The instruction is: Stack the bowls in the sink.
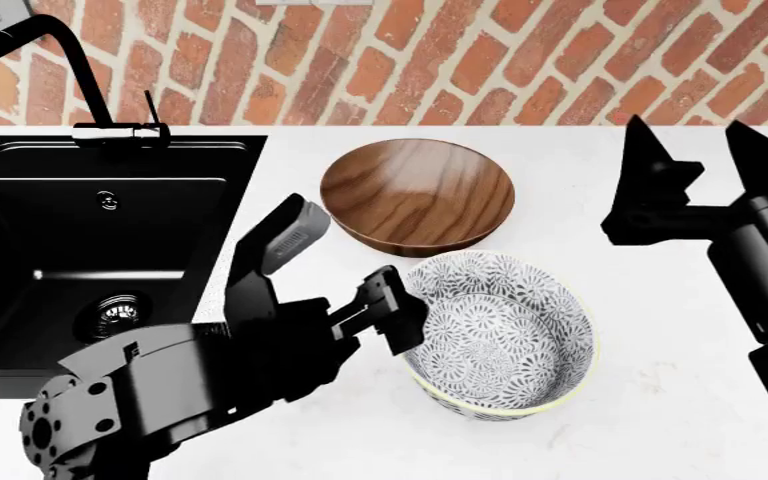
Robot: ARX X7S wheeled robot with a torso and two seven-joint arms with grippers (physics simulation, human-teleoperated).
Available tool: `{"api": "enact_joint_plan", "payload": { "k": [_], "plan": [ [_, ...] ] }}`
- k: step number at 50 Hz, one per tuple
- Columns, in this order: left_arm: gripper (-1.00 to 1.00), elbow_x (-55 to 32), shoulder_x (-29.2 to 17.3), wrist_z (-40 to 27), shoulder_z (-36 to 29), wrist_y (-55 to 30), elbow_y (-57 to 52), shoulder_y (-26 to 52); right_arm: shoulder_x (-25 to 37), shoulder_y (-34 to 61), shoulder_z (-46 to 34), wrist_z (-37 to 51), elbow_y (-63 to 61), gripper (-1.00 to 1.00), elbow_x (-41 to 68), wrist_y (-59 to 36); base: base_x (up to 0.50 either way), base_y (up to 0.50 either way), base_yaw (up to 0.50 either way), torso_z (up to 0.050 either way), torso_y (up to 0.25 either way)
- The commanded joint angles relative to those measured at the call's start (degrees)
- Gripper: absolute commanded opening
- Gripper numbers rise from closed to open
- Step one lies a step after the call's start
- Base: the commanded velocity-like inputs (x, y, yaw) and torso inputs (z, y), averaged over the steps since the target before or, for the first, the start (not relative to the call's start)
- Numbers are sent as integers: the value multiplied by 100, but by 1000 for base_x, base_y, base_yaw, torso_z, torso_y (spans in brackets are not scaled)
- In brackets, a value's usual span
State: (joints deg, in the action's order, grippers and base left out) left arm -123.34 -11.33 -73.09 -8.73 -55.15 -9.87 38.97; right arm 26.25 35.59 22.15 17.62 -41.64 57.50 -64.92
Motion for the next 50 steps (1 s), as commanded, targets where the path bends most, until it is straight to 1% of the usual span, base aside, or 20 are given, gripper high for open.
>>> {"api": "enact_joint_plan", "payload": {
  "k": [1, 9, 15, 27, 40, 41, 42, 50],
  "plan": [
    [100, 149, 40, 144, -235, -46, 292, 201, 54, -153, 26, -168, 165, 100, -136, 236, 0, 0, 0, 0, 0],
    [100, 275, 112, 306, -420, -90, 528, 258, 105, -225, 5, -317, 329, 100, -227, 363, 0, 0, 0, 0, 0],
    [100, 232, 171, 255, -561, -74, 564, 313, 80, -284, -62, -372, 370, 100, -317, 473, 0, 0, 0, 0, 0],
    [100, 212, 219, 308, -730, -53, 588, 360, 138, -382, 89, -335, 323, 100, -222, 478, 0, 0, 0, 0, 0],
    [100, 603, 119, 764, -820, -127, 879, 335, 143, -376, 74, -264, 285, 100, -180, 480, 0, 0, 0, 0, 0],
    [-100, 640, 111, 785, -828, -128, 882, 331, 144, -378, 78, -260, 280, 100, -173, 481, 0, 0, 0, 0, 0],
    [-100, 765, 84, 863, -854, -173, 865, 342, 143, -395, 90, -259, 271, 100, -173, 492, 0, 0, 0, 0, 0],
    [-100, 979, -7, 899, -786, -46, 741, 323, 171, -363, 133, -175, 208, 100, -51, 424, 0, 0, 0, 0, 0]
  ]
}}
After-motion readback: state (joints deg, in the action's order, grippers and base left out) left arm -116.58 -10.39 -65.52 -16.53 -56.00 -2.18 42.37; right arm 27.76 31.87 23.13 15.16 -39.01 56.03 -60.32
